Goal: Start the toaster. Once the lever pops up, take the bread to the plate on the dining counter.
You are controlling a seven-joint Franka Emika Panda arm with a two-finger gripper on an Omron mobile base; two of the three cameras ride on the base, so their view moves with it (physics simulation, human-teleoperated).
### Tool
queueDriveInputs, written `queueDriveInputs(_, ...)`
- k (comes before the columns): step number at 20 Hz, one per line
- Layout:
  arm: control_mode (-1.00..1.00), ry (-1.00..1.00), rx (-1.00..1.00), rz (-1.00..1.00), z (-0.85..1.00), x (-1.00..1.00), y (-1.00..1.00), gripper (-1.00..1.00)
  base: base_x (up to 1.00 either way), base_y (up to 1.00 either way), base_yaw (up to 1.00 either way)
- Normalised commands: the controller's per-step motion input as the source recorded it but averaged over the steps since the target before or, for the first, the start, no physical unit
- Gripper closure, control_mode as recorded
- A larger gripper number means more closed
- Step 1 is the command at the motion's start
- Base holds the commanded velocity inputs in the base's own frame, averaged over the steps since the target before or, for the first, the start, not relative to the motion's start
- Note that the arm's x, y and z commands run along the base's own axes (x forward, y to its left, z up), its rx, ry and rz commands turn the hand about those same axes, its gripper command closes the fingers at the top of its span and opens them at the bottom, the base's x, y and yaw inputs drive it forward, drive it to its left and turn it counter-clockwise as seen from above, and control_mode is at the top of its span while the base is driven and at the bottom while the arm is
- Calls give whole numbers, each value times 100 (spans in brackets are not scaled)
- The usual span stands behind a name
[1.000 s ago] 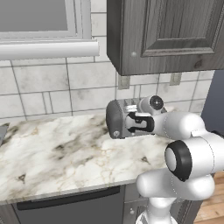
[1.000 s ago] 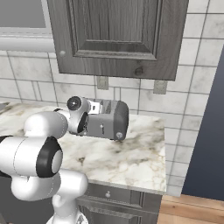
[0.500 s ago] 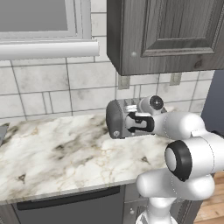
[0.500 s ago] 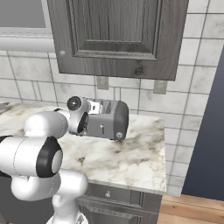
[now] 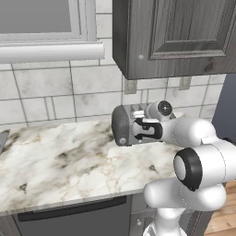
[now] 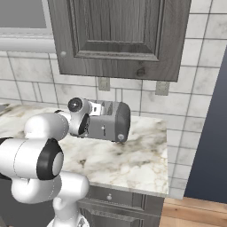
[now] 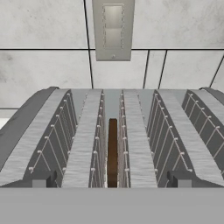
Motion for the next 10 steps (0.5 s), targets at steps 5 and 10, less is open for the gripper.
queueDriveInputs(5, -100, 0, 0, 0, 0, 0, 0, -100, 0, 0, 0)
queueDriveInputs(10, -100, 0, 0, 0, 0, 0, 0, -100, 0, 0, 0)
